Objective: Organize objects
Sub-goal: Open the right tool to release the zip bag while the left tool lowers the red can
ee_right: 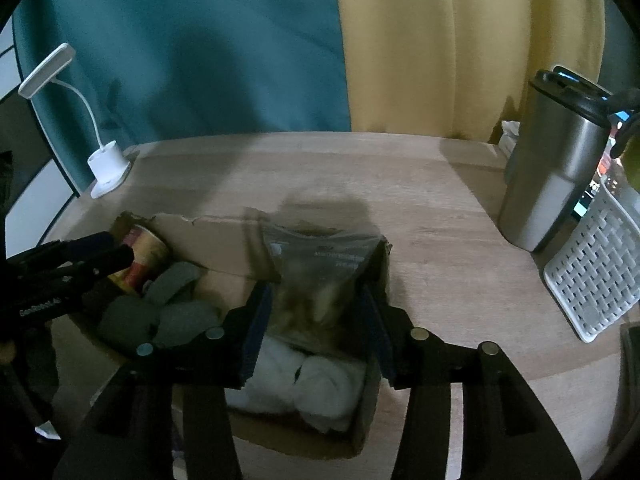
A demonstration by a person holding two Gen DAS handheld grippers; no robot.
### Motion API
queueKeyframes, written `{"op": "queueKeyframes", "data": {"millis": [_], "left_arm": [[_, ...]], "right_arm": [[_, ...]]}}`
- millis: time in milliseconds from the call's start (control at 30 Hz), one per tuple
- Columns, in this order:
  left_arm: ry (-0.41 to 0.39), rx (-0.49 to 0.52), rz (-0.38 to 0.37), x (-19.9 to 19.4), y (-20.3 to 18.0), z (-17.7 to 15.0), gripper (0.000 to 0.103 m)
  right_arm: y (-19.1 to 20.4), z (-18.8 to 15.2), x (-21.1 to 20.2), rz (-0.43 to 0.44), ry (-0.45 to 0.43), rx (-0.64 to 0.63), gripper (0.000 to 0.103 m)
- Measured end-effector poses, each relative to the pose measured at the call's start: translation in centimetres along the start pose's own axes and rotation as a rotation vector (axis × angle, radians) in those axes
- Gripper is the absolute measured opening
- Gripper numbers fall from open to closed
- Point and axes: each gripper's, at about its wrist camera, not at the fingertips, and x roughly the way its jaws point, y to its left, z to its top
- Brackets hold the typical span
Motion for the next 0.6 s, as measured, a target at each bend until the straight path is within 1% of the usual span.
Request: {"op": "queueKeyframes", "data": {"millis": [33, 67, 167, 300, 367, 433, 533, 600], "left_arm": [[-0.01, -0.005, -0.006, -0.4, 0.1, 0.0, 0.061], [-0.018, -0.008, -0.01, -0.7, 0.1, 0.1, 0.066], [-0.044, -0.012, -0.011, -1.5, 0.5, 0.2, 0.074], [-0.031, -0.022, 0.039, -1.1, 1.4, 0.1, 0.075], [-0.021, -0.028, 0.061, -0.7, 1.9, 0.0, 0.075], [0.008, -0.028, 0.084, 0.2, 2.4, -0.2, 0.075], [0.025, -0.026, 0.08, 0.7, 2.8, -0.5, 0.075], [0.023, -0.031, 0.071, 0.8, 2.9, -0.4, 0.075]], "right_arm": [[0.0, 0.0, -0.1, 0.0, -0.003, 0.002, 0.051], [-0.1, 0.0, -0.3, 0.0, -0.008, 0.004, 0.052], [-0.1, 0.1, -0.7, 0.0, -0.017, 0.009, 0.054], [0.0, 0.0, -1.1, 0.001, -0.027, 0.011, 0.06], [0.1, -0.1, -1.4, -0.004, -0.032, 0.007, 0.069], [0.2, -0.1, -1.6, -0.007, -0.037, 0.008, 0.069], [0.0, -0.3, -1.9, -0.022, -0.039, 0.014, 0.069], [-0.1, -0.4, -2.0, -0.029, -0.04, 0.02, 0.069]]}}
